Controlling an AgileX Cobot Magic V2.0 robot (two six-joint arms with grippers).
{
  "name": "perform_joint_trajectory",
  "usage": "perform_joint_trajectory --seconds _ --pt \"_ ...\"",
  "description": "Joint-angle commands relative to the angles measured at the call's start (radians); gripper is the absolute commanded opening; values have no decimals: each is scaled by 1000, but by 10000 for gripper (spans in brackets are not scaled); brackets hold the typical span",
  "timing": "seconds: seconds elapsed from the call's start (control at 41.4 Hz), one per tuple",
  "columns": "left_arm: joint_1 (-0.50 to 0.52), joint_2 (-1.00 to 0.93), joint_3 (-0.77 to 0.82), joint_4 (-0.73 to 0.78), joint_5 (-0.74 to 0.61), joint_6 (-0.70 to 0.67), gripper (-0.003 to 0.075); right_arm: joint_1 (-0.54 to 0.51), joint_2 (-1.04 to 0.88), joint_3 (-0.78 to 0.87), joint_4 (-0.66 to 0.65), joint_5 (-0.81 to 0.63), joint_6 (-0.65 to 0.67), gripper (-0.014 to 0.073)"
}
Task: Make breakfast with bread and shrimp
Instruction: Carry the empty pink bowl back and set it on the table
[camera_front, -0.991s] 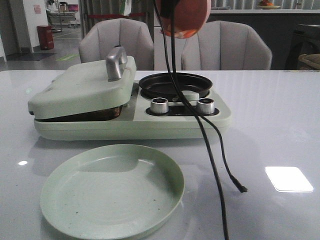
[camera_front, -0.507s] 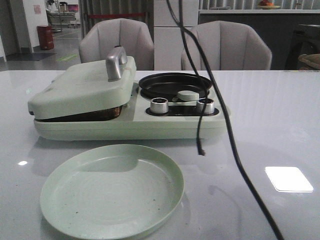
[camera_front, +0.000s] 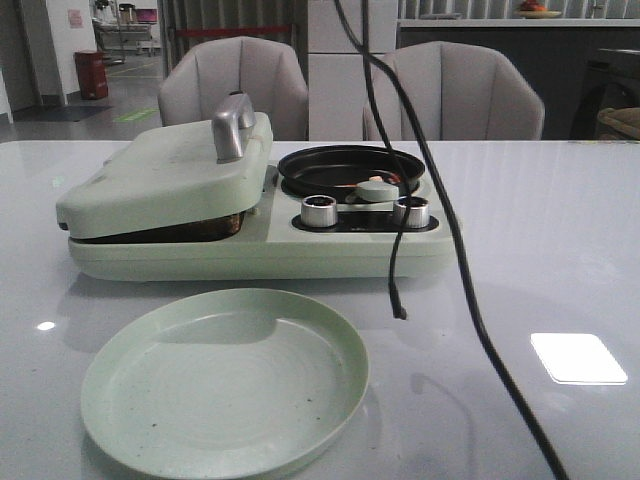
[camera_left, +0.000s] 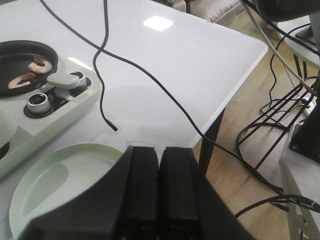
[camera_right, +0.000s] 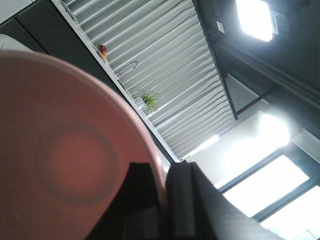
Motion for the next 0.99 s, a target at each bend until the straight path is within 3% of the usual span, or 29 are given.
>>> perform_joint_trajectory --seconds 0.0,0.193,0.314,0.435,0.532,0.701,0.967 --pt "-6 -3 -29 -13 -80 0 98 -1 -90 -34 10 15 -7 16" --pt "-6 -3 -29 -4 -95 0 98 -40 -153 -34 420 109 -252 16" --pt "-6 -3 -29 31 -95 0 98 -113 -202 -29 661 241 -268 16" --pt "-6 -3 -29 31 -95 0 98 -211 -275 32 999 234 -293 16" --pt "-6 -3 -29 31 -95 0 98 -279 -320 101 1156 231 -330 16" --pt "-6 -3 -29 31 -95 0 98 -364 -418 274 1282 180 -344 16" --pt "-6 -3 -29 31 -95 0 98 -462 -669 744 1475 -76 -350 16"
